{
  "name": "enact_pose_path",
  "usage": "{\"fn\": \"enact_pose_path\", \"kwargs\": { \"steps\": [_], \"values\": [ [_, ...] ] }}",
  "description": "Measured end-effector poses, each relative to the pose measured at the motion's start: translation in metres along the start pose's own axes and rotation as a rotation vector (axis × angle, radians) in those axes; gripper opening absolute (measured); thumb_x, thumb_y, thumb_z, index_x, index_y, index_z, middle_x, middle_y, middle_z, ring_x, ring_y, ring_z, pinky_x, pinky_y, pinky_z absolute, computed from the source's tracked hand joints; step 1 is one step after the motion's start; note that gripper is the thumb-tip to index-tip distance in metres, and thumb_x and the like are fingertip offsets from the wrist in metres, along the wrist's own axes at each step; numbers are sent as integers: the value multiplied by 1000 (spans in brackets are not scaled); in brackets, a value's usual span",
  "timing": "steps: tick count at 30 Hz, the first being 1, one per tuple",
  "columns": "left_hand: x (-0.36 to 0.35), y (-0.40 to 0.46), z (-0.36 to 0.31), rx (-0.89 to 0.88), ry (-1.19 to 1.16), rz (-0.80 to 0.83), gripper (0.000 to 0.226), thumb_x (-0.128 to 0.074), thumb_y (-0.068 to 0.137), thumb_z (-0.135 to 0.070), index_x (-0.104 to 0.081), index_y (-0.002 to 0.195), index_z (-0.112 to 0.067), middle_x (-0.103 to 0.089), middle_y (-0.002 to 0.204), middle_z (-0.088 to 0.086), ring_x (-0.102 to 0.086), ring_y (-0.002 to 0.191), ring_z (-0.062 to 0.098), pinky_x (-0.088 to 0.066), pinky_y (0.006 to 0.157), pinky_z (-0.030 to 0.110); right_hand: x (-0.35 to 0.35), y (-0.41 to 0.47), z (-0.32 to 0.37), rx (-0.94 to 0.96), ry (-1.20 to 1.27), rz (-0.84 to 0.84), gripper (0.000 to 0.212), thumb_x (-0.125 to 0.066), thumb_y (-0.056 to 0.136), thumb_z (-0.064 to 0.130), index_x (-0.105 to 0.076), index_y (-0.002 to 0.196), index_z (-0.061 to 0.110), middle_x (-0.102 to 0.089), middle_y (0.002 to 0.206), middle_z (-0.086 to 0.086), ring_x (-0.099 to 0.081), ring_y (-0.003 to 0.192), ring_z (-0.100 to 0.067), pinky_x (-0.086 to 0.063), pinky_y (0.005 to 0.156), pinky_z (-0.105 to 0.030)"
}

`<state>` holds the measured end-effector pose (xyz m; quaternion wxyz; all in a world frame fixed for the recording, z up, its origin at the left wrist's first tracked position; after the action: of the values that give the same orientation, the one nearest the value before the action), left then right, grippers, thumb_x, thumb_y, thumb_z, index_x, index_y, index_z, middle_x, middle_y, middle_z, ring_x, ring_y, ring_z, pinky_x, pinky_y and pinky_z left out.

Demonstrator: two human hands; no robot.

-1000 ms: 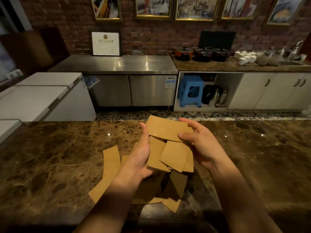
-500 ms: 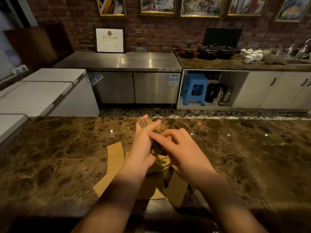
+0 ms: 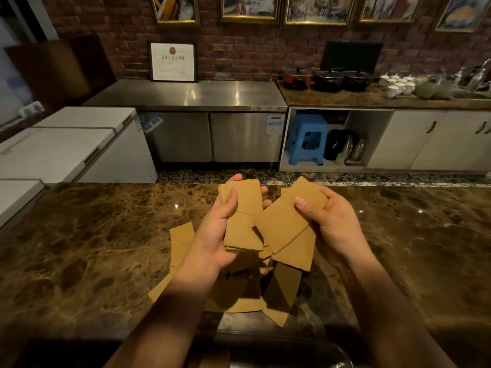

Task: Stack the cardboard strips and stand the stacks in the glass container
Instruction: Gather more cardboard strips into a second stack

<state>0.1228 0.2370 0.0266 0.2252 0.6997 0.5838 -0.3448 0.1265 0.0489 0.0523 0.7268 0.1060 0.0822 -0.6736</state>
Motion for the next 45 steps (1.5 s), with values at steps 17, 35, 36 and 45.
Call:
{"fn": "enact_pose_path", "kwargs": {
  "steps": [17, 35, 36, 45],
  "values": [
    [8, 0, 0, -79, 367, -151, 52, -65, 87, -5, -67, 114, -49, -77, 103, -3, -71, 100, 30, -58, 67, 43, 5, 3, -10, -181, 158, -33, 49, -62, 86, -12, -57, 123, 19, -76, 107, -14, -76, 93, -22, -63, 72, -36],
    [8, 1, 2, -29, 368, -230, 50, -55, 80, -66, -64, 120, -38, -77, 105, 11, -75, 87, 31, -60, 64, 40, -19, -22, 32, 548, -534, 182, 35, -66, 85, 2, -68, 95, 35, -74, 100, 18, -69, 103, -3, -59, 85, -26],
    [8, 1, 3, 38, 321, -208, 50, -60, 79, -64, -66, 119, -36, -75, 109, 16, -74, 86, 33, -60, 65, 42, -22, -24, 31, 639, -623, 256, 31, -64, 83, -4, -70, 95, 25, -75, 105, 14, -66, 113, -6, -56, 94, -30],
    [9, 3, 4, 199, 19, -29, 67, -60, 71, 6, -63, 129, -27, -71, 113, 26, -73, 89, 40, -61, 65, 47, -14, -19, 9, 681, -859, 268, 48, -65, 79, -14, -67, 98, 30, -67, 117, 21, -57, 123, -9, -49, 104, -35]
  ]
}}
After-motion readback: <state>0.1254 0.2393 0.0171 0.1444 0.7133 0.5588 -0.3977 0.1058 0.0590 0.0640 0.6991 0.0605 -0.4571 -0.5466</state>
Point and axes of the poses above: each hand's wrist, its own y-axis towards the middle knuckle, its own x-axis out of the back of the hand, z = x × y, the point moved 4 cm from there along y, towards the middle knuckle
